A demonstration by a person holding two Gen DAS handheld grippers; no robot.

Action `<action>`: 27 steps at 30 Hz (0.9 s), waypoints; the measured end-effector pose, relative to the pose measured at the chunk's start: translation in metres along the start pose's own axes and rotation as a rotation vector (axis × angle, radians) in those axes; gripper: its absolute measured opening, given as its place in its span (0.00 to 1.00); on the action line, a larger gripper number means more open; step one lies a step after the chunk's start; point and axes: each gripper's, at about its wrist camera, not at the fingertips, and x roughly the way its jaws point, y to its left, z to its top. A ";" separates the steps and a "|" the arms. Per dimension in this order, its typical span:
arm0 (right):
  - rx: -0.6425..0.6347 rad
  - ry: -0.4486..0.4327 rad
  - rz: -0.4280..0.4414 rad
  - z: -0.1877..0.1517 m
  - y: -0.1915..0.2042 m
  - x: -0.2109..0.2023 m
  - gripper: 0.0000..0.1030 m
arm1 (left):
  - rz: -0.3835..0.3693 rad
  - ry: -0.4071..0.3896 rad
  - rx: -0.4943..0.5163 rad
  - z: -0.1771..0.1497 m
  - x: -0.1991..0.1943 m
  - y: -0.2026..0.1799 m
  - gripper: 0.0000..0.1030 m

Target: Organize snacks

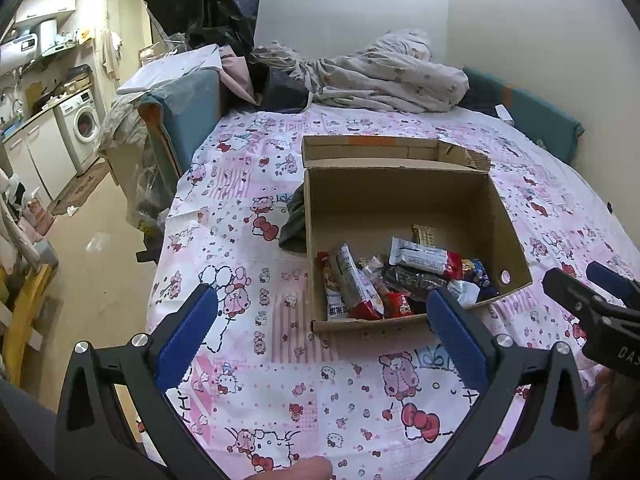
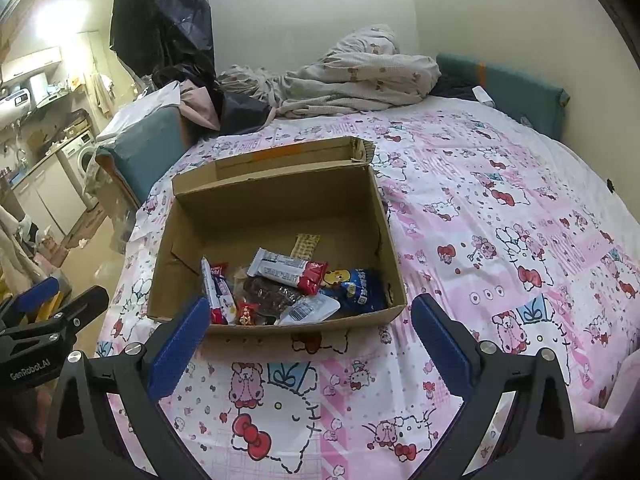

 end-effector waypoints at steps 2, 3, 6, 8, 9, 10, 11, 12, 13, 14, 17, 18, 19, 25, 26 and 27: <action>0.000 -0.003 0.001 0.000 0.001 -0.001 1.00 | -0.001 -0.002 0.002 0.000 0.000 0.000 1.00; 0.001 -0.003 0.004 0.000 0.001 -0.001 1.00 | -0.001 -0.002 0.001 0.000 0.000 0.000 1.00; 0.005 -0.006 0.010 0.001 0.001 -0.002 1.00 | 0.002 -0.005 0.006 0.000 0.000 -0.001 1.00; 0.005 -0.007 0.013 0.001 0.001 -0.002 1.00 | 0.000 -0.008 0.006 0.000 -0.001 -0.001 1.00; 0.005 -0.008 0.014 0.001 0.002 -0.002 1.00 | 0.000 -0.010 0.007 0.001 -0.002 -0.001 1.00; 0.003 -0.010 0.013 0.001 0.002 -0.003 1.00 | 0.000 -0.012 0.008 0.001 -0.002 -0.002 1.00; 0.002 -0.010 0.013 0.001 0.003 -0.003 1.00 | 0.000 -0.013 0.009 0.001 -0.002 -0.002 1.00; 0.002 -0.011 0.014 0.001 0.003 -0.003 1.00 | 0.000 -0.014 0.010 0.001 -0.003 -0.002 1.00; 0.002 -0.012 0.015 0.001 0.003 -0.003 1.00 | 0.000 -0.014 0.010 0.001 -0.003 -0.002 1.00; 0.003 -0.011 0.017 0.001 0.003 -0.003 1.00 | 0.004 -0.014 0.011 0.001 -0.003 -0.003 1.00; 0.002 -0.008 0.019 0.001 0.004 -0.002 1.00 | 0.007 -0.013 0.017 0.001 -0.003 -0.004 1.00; 0.002 -0.009 0.019 0.000 0.004 -0.003 1.00 | 0.005 -0.012 0.016 0.001 -0.003 -0.004 1.00; 0.003 -0.009 0.020 0.000 0.004 -0.003 1.00 | 0.003 -0.012 0.014 0.001 -0.003 -0.004 1.00; 0.002 -0.013 0.022 0.001 0.006 -0.003 1.00 | 0.003 -0.013 0.016 0.001 -0.003 -0.003 1.00; 0.002 -0.015 0.024 0.001 0.006 -0.003 1.00 | 0.003 -0.013 0.016 0.001 -0.003 -0.003 1.00; 0.002 -0.016 0.024 0.001 0.007 -0.003 1.00 | 0.003 -0.014 0.015 0.001 -0.003 -0.003 1.00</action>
